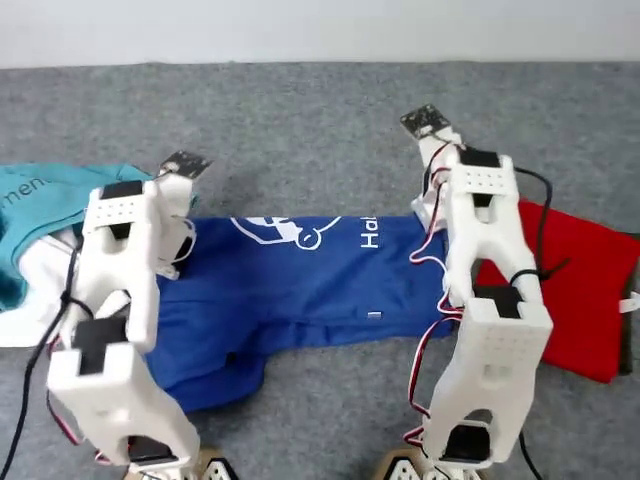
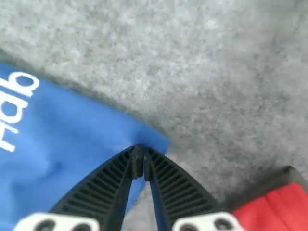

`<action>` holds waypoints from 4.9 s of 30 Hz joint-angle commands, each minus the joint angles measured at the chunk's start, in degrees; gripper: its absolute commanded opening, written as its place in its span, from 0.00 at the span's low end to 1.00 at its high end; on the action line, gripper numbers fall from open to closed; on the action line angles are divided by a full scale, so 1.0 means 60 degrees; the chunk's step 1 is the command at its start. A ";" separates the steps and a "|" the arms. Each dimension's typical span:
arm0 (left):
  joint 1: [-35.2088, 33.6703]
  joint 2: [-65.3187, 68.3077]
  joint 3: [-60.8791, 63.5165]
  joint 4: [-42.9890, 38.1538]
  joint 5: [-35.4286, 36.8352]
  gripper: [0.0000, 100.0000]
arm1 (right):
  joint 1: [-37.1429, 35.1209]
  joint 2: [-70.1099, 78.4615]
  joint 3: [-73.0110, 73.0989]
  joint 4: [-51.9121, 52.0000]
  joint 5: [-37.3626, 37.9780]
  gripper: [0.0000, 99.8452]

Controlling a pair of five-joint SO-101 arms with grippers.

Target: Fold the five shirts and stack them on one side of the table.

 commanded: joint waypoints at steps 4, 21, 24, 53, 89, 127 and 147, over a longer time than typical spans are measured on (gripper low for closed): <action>0.0982 -0.2711 -0.0242 0.1245 -0.0190 0.01 | -0.0755 -0.0110 -0.2125 0.2689 -0.0117 0.01; -0.0835 -0.4747 0.0168 0.3560 -0.0234 0.01 | -0.2615 -0.1223 -0.1729 0.6029 -0.1099 0.01; -0.1099 -0.5187 0.0168 0.3897 -0.0234 0.01 | -0.2879 -0.1810 -0.0571 0.5985 -0.1099 0.02; -0.2740 -0.7179 0.0168 0.3956 -0.0205 0.01 | -0.3905 -0.4872 0.2872 0.5136 -0.0894 0.02; -0.5099 -0.8015 0.1941 0.3897 -0.0571 0.01 | -1.0220 -0.1941 0.2799 0.0930 -0.1495 0.16; -0.5084 -0.8015 0.1912 0.3751 -0.0821 0.01 | -0.9985 -0.1810 0.0864 0.4110 -0.1861 0.17; -0.1011 -0.7370 0.1897 0.1626 0.0454 0.02 | -0.3729 -0.1370 -0.2154 0.4872 -0.1846 0.01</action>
